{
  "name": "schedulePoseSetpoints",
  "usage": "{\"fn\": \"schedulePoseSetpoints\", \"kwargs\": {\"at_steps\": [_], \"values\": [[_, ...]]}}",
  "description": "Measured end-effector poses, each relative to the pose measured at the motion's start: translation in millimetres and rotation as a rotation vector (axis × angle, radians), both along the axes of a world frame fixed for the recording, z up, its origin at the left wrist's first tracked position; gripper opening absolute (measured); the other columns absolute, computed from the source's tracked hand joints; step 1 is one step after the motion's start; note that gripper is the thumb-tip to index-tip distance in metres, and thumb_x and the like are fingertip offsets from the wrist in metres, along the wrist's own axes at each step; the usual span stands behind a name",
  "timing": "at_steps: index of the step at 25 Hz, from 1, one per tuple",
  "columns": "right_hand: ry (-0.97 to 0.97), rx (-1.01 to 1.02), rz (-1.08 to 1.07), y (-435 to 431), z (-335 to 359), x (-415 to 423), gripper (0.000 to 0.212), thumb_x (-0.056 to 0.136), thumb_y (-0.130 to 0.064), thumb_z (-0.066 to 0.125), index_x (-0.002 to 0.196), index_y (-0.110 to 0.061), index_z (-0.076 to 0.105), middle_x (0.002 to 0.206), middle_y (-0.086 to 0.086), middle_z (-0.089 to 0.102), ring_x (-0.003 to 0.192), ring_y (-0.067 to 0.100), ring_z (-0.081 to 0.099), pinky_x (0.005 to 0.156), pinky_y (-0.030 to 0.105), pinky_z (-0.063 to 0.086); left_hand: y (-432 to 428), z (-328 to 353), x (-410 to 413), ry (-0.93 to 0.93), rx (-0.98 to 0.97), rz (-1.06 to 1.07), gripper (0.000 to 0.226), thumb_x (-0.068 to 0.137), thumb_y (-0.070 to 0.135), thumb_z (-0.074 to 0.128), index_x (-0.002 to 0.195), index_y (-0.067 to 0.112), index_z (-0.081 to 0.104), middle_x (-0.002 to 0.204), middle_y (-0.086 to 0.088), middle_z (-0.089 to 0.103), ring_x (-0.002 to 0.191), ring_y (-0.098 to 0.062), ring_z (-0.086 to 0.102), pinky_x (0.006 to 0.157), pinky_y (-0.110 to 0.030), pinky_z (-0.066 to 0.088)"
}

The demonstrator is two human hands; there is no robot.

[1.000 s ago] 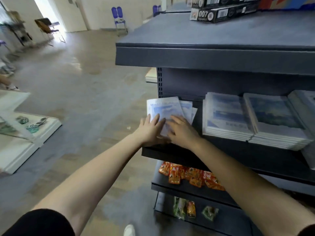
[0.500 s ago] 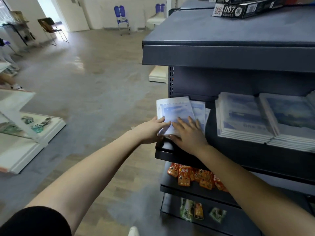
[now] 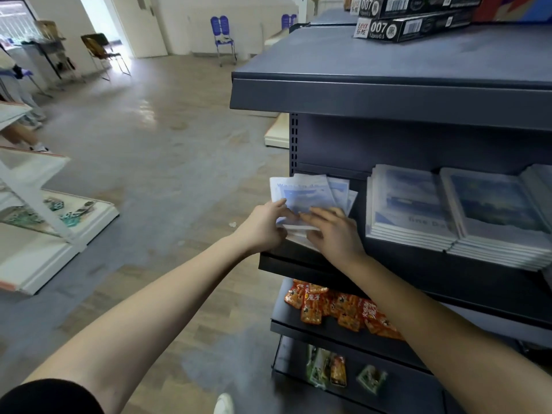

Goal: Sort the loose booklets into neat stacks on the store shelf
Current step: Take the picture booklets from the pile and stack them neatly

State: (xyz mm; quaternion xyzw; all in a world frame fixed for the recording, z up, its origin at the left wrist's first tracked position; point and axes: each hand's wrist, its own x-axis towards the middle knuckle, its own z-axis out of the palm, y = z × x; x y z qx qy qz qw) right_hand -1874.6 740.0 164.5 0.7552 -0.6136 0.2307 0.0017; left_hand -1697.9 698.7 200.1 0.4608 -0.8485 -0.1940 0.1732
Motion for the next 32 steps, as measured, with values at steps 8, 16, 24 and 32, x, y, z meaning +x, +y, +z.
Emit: {"fn": "schedulePoseSetpoints", "kwargs": {"at_steps": [8, 16, 24, 32], "values": [[-0.232, -0.05, -0.114, 17.2, -11.9, -39.6, 0.038, 0.086, -0.006, 0.06, 0.122, -0.019, 0.063, 0.142, 0.009, 0.045, 0.124, 0.035, 0.04, 0.106, 0.043, 0.038, 12.0, -19.1, -31.6, 0.118, 0.05, 0.028, 0.043, 0.073, 0.014, 0.071, 0.112, 0.016, 0.055, 0.116, -0.004, 0.05, 0.108, -0.027, 0.053, 0.083, -0.027, 0.043], [-0.314, -0.302, 0.009, 13.2, 16.9, -65.0, 0.023, 0.076, 0.002, 0.069, 0.099, -0.005, 0.072, 0.116, 0.017, 0.062, 0.1, 0.024, 0.064, 0.094, 0.012, 0.038, 9.3, -5.5, -73.9, 0.314, -0.061, 0.155, 0.046, 0.072, 0.02, 0.075, 0.114, 0.015, 0.058, 0.126, -0.003, 0.049, 0.109, -0.018, 0.054, 0.084, -0.024, 0.041], [-0.039, -0.382, -0.268, 52.9, 4.7, -149.9, 0.021, 0.079, -0.025, 0.06, 0.093, -0.017, 0.074, 0.105, 0.003, 0.07, 0.104, 0.013, 0.061, 0.088, 0.036, 0.048, 13.1, -15.1, -162.1, 0.305, -0.017, -0.183, 0.041, 0.075, 0.027, 0.076, 0.112, 0.017, 0.061, 0.115, 0.009, 0.057, 0.134, -0.029, 0.037, 0.11, -0.043, 0.03], [0.088, -0.097, -0.417, 85.3, 1.1, -178.2, 0.041, 0.086, -0.04, 0.038, 0.111, -0.029, 0.068, 0.115, -0.008, 0.068, 0.118, 0.025, 0.056, 0.102, 0.044, 0.041, 5.3, -14.3, -194.0, -0.01, 0.03, -0.426, 0.035, 0.094, 0.028, 0.054, 0.128, 0.028, 0.048, 0.15, 0.009, 0.027, 0.144, -0.01, -0.006, 0.117, -0.044, -0.004]]}}
